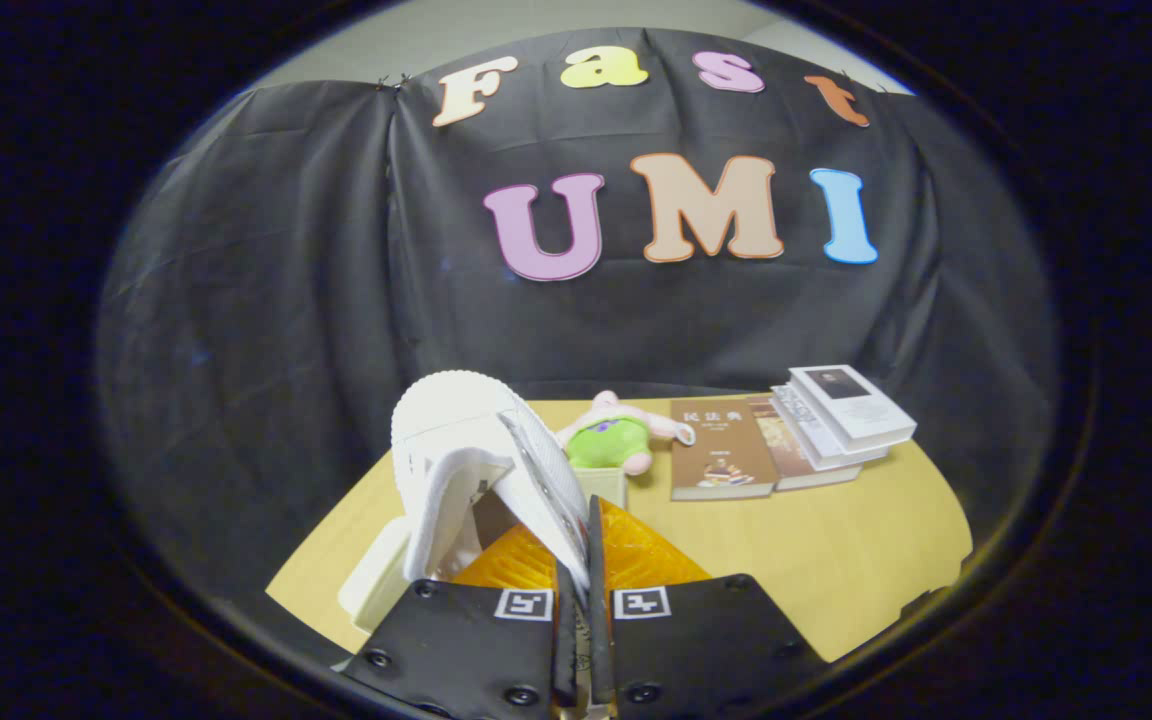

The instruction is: Open the storage box then place both shoes into the box .Put the left shoe in first, then the right shoe, with the right side of both shoes facing outward in a uniform manner.

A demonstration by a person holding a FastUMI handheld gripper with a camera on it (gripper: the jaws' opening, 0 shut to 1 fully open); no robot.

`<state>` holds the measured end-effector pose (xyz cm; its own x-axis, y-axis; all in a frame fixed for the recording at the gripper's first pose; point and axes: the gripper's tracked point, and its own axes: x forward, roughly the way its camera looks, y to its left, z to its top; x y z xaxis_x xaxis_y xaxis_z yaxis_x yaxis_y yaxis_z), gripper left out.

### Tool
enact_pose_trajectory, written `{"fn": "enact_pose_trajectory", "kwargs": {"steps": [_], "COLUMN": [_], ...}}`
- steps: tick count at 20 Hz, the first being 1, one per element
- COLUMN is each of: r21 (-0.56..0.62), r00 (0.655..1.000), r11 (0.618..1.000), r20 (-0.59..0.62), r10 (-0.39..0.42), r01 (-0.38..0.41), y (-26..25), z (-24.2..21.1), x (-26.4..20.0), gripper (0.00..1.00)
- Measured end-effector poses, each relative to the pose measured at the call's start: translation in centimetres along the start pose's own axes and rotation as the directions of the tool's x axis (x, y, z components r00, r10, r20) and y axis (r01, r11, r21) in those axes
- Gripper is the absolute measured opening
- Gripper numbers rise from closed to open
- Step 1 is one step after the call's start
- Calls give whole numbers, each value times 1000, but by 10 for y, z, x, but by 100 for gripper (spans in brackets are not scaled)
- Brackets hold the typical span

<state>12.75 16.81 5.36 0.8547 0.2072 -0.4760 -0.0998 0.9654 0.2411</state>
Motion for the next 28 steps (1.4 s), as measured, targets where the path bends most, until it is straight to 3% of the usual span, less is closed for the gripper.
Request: {"fn": "enact_pose_trajectory", "kwargs": {"steps": [3,5,10,16,19,22,25,28], "r21": [66,101,70,8,36,10,23,86], "r00": [997,995,977,904,899,899,907,924], "r11": [996,993,996,984,992,992,997,996], "r20": [-27,-81,-208,-395,-429,-424,-419,-378], "r10": [67,66,-46,-161,-93,-106,-53,58], "r01": [-65,-58,62,179,120,122,69,-27], "y": [33,38,12,-36,-23,-24,-12,11], "z": [-7,-22,-59,-111,-121,-119,-118,-104], "x": [10,22,49,76,89,85,83,73], "gripper": [8,8,8,8,9,12,42,72]}}
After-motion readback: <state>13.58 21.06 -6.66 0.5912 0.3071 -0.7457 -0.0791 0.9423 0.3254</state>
